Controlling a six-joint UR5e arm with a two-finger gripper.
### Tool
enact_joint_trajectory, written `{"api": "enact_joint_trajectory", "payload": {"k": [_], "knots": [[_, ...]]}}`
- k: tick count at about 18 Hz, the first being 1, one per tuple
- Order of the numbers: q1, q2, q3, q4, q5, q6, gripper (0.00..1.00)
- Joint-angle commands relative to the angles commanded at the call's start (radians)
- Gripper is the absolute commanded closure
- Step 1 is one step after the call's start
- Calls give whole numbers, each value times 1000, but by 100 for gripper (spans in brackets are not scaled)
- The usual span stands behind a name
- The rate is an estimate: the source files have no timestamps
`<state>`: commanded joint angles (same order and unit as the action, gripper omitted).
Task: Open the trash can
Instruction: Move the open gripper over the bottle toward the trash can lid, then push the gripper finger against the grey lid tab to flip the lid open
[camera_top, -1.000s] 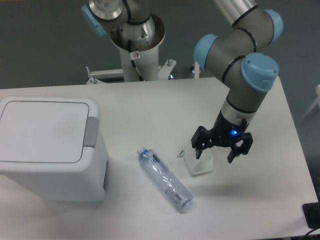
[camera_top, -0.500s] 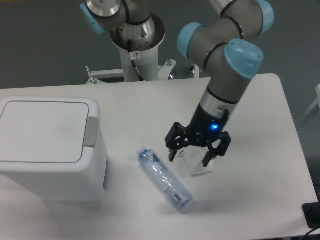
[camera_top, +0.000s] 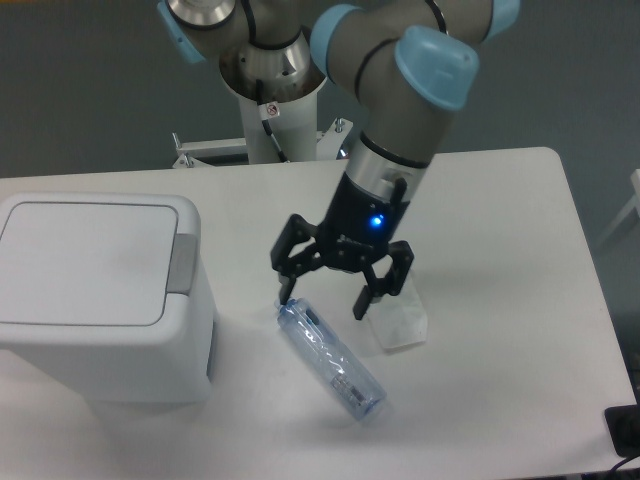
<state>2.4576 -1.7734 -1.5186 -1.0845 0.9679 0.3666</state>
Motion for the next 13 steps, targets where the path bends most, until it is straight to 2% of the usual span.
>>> {"api": "enact_joint_trajectory", "payload": {"k": [5,13], "knots": [[-54,26,-17,2,2,0,0],[-81,40,-49,9,8,12,0]]}}
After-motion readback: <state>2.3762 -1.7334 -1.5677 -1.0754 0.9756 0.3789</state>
